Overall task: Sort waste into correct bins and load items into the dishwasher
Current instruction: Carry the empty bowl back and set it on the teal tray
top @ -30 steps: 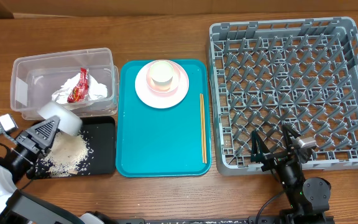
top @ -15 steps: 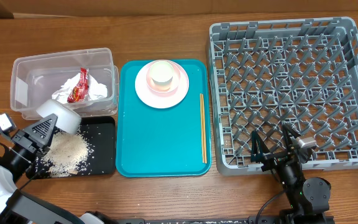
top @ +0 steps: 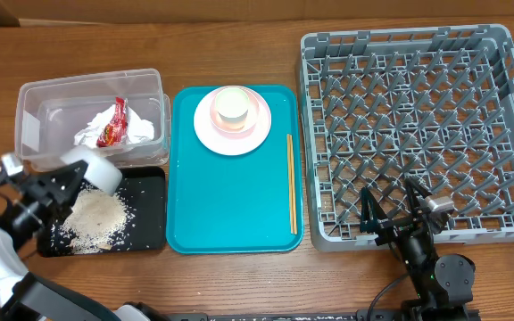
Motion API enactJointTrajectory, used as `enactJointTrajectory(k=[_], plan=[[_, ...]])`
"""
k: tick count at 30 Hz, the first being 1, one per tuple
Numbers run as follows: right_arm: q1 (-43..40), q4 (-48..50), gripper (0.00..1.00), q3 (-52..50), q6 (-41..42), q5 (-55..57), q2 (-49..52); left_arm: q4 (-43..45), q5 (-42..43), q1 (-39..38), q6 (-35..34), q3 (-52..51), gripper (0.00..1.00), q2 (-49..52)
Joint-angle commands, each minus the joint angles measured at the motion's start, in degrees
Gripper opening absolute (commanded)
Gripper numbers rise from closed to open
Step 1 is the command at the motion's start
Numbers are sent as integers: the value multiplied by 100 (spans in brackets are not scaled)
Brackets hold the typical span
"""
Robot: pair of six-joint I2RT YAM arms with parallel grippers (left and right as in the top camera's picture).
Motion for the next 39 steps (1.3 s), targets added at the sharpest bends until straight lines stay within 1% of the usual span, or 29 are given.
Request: enactJointTrajectory(k=[1, 4, 8, 10, 13, 15, 16, 18, 23, 24, 25, 28, 31, 39], plan=[[-42, 31, 100, -57, 4, 17, -61, -341, -1176, -647, -107, 767, 4, -175], [-42, 31, 100, -57, 2, 17, -61, -614, -1998, -1370, -348, 1287, 4, -175], [-42, 31, 100, -57, 2, 17, -61, -590, -3141, -2579, -870, 1620, 4, -175], [-42, 31, 100, -57, 2, 17, -61, -560, -3670, -3115, -1040, 1617, 4, -173], [-42, 31, 100, -57, 2, 17, -61, -564, -4706, -4076, -1338, 1613, 4, -160], [-42, 31, 100, -57, 4, 17, -61, -562, -5211, -4656, -1561, 1609, 4, -160], [-42, 31, 100, -57, 2, 17, -61, -544, -5604, -5160, -1738, 1596, 4, -160], [-42, 31, 100, -57, 2, 17, -61, -525, -6116, -5761, -2022, 1545, 4, -160], [-42, 31, 100, -57, 2, 17, -61, -201, -7147, -7018, -2719, 1207, 4, -160], [-42, 31, 100, -57, 4, 17, -61, -74, -7267, -7202, -2837, 1108, 4, -160], [-42, 31, 100, -57, 4, 17, -61, 258, -7412, -7578, -3064, 863, 4, -160], [-42, 31, 100, -57, 2, 17, -61, 654, -7589, -7991, -3329, 529, 4, -160], [-42, 31, 100, -57, 2, 17, -61, 804, -7890, -8196, -3563, 321, 4, -160], [-42, 31, 100, -57, 2, 17, -61, 951, -8008, -8279, -3613, -11, 4, -160]])
